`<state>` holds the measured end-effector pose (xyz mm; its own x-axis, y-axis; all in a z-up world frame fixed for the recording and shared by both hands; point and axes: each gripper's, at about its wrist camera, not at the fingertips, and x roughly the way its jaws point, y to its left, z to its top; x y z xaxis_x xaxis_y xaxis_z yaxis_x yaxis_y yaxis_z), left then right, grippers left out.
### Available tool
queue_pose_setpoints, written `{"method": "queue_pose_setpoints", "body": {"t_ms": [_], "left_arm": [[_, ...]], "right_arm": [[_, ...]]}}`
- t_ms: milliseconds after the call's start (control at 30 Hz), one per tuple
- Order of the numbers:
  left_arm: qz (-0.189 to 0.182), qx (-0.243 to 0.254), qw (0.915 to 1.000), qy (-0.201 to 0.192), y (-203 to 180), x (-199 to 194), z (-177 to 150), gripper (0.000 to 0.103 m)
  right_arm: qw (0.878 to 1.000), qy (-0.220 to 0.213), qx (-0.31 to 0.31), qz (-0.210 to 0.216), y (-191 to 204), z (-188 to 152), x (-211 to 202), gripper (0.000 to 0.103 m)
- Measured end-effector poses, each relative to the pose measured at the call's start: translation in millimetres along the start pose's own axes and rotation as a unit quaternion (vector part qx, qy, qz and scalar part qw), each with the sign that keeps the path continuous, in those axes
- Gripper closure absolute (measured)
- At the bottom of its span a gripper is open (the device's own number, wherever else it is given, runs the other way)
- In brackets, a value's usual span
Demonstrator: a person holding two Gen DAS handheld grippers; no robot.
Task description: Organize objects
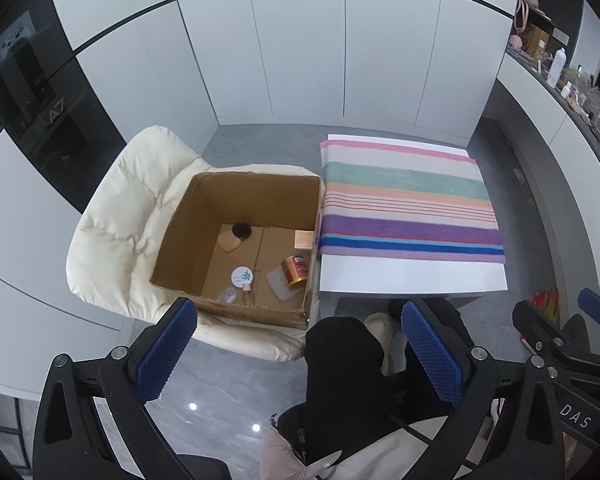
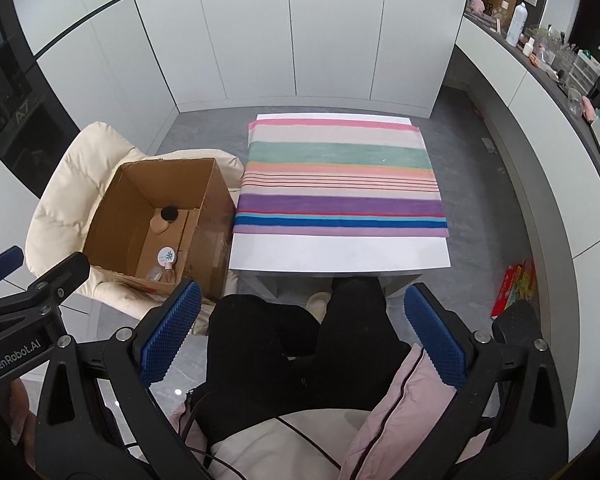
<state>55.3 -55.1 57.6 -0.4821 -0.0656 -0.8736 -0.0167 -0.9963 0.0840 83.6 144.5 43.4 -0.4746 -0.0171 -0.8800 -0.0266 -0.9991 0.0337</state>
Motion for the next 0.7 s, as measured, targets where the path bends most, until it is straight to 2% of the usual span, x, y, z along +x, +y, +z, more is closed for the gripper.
{"method": "queue_pose_setpoints", "body": {"t_ms": [167, 700], "left_arm": [[0.002, 0.012, 0.9999, 0.003, -4.6, 1.0, -2.6, 0.000], [0.006, 0.018, 0.9998, 0.000, -4.2, -0.3, -3.7, 0.000]], "right_arm": [[1.000, -0.009, 0.003, -0.001, 0.3, -1.9, -3.8, 0.000], [1.000, 0.000, 0.007, 0.003, -0.4, -1.5, 2.3, 0.000]]}}
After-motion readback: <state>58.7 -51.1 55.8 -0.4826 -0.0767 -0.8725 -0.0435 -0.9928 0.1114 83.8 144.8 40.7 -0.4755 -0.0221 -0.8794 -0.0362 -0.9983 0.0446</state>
